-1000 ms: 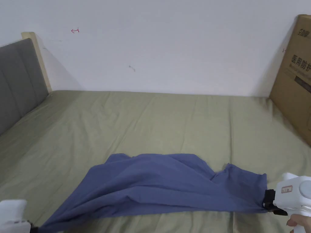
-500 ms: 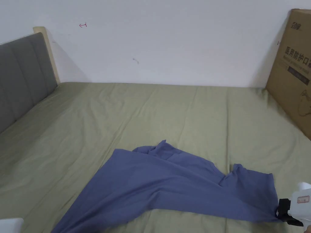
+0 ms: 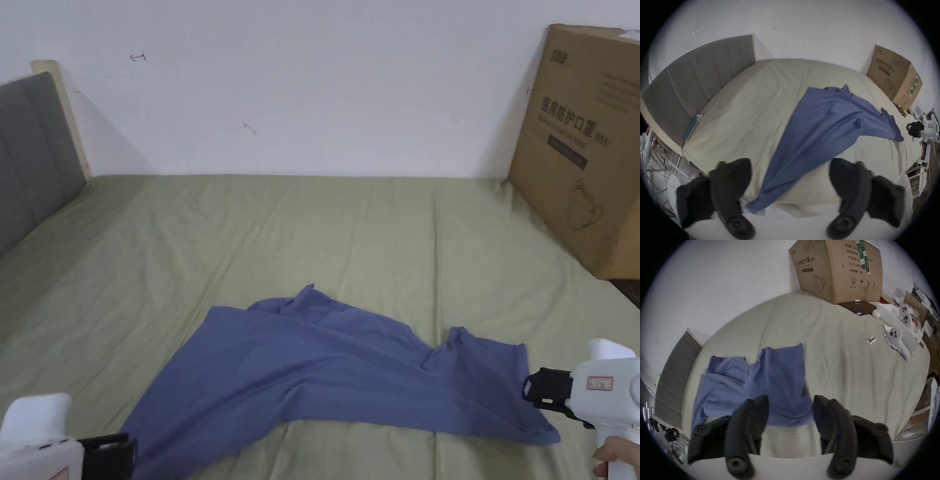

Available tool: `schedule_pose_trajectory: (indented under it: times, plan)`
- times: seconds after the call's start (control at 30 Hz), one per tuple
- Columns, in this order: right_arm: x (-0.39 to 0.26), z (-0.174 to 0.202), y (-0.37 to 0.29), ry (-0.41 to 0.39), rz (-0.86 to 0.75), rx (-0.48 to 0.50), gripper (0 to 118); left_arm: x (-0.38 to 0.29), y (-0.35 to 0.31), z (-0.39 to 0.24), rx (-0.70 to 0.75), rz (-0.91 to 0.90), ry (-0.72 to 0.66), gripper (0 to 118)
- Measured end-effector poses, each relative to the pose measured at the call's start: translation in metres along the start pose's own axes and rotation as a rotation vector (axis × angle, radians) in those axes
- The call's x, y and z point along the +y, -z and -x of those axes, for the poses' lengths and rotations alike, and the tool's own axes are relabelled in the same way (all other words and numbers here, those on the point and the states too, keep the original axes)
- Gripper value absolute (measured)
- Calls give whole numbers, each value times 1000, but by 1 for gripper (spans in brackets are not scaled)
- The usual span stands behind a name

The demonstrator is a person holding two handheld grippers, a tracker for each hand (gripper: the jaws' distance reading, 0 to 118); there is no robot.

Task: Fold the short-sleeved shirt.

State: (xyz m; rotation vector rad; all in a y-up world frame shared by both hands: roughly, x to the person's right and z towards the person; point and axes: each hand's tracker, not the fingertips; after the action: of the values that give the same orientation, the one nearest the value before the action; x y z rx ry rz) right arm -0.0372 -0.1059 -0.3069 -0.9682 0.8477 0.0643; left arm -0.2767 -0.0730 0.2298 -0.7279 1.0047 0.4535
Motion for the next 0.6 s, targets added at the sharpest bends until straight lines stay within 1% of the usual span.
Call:
schedule_pose_trajectory:
  times: [0.03, 0.07, 0.1, 0.17, 0.27, 0.33, 0.37, 0.4, 0.43, 0.47, 0.53, 0.6]
  plan:
    - [-4, 2, -4, -13, -12, -4, 27, 2, 1, -8, -18, -15, 3, 67]
    - [-9, 5, -7, -27, -18, -20, 1, 3, 5, -18, -29, -18, 15, 28]
    - [-15, 8, -7, -57, -25, -45, 1, 3, 12, -27, -38, -12, 29, 4]
    - [-28, 4, -3, -76, -18, -38, 0, 1, 23, -44, -47, 9, 54, 0]
    - [-41, -7, 9, -57, 15, -30, 0, -1, 37, -61, -115, 25, 41, 0]
    - [-45, -14, 13, -38, -3, -30, 0, 0, 44, -71, -135, 55, 55, 0]
    - [-44, -18, 14, -36, -25, -8, 28, 1, 46, -76, -124, 44, 62, 0]
    - [-41, -23, 19, -36, -21, -3, 67, 3, 48, -80, -123, 46, 76, 0]
    - [-37, -26, 23, -34, -10, -3, 98, 5, 51, -83, -127, 52, 87, 0]
    - [-33, -29, 29, -27, 6, -14, 104, 7, 56, -85, -130, 55, 91, 0]
    - [-25, -34, 35, -19, 6, -19, 103, 12, 61, -87, -137, 57, 95, 0]
    - [-15, -41, 48, 10, 24, -26, 103, 16, 69, -89, -137, 65, 92, 0]
